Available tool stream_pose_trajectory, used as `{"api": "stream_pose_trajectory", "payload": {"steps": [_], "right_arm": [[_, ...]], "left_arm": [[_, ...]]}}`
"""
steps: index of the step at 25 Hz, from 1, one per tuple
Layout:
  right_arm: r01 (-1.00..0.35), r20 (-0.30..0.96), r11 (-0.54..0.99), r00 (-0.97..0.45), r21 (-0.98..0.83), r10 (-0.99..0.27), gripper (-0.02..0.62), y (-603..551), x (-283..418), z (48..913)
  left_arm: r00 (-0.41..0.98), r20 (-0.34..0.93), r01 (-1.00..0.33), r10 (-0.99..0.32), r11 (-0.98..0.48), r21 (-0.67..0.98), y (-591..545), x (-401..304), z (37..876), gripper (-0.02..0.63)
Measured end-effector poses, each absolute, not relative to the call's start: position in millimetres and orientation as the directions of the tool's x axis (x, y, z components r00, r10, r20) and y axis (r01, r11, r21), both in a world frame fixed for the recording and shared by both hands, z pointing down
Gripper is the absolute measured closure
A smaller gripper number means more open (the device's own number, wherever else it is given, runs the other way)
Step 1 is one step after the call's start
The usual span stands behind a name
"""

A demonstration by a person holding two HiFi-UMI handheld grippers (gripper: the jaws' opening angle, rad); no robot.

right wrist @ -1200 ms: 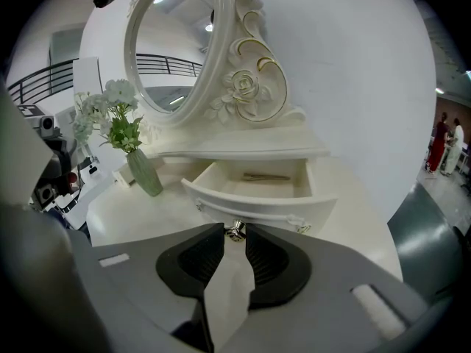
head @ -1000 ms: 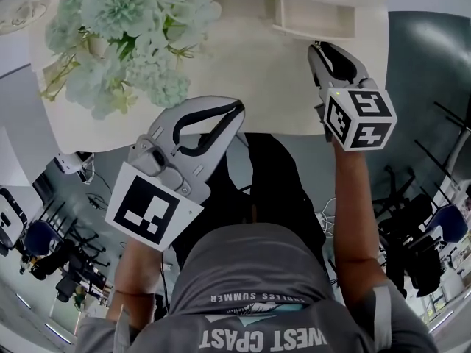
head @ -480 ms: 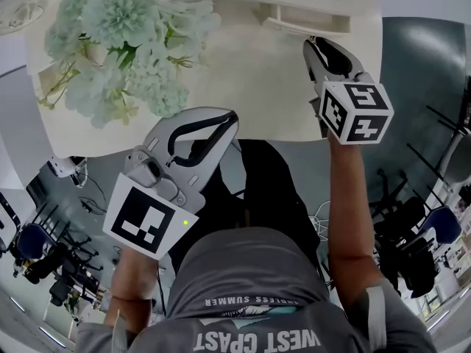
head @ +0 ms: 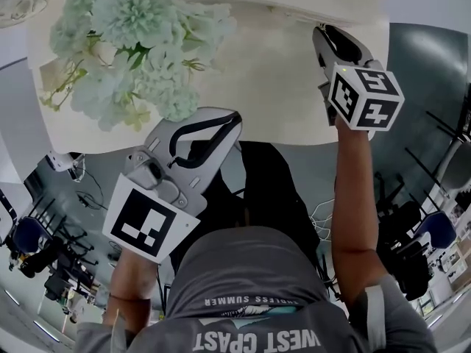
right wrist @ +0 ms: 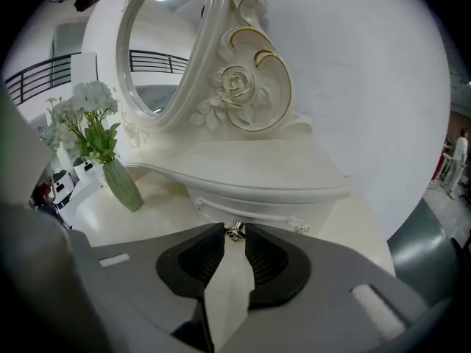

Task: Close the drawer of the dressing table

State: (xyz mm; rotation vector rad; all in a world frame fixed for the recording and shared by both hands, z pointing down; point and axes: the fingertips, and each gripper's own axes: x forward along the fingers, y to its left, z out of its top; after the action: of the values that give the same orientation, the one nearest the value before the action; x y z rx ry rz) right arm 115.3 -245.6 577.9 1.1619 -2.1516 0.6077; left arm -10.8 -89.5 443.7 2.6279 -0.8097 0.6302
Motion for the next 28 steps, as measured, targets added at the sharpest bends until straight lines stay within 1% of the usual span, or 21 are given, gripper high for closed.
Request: {"api": "stream_pose_trajectory", "payload": {"steps": [16,21,28], "right_arm": [[-0.839,0.712,0.535,-0.438,-0.103,-0.549,0.502,-261,116,572],[-0.822,0.723,0.554,-0.464,-0.135,-0.512,0.503,-260,115,573],[-0.829,0.732,0.549,-0.441,-0.11,-0.519,0.506,-261,114,572]], "left_arm": [[0.756,0.485,-0.571,-0.439,-0.805,0.162,-90,-10,430,0.601],[0.749,0.493,-0.578,-0.442,-0.8,0.161,-87,-14,430,0.601],[0.748,0.492,-0.58,-0.445,-0.799,0.159,-81,-15,429,0.601]]}}
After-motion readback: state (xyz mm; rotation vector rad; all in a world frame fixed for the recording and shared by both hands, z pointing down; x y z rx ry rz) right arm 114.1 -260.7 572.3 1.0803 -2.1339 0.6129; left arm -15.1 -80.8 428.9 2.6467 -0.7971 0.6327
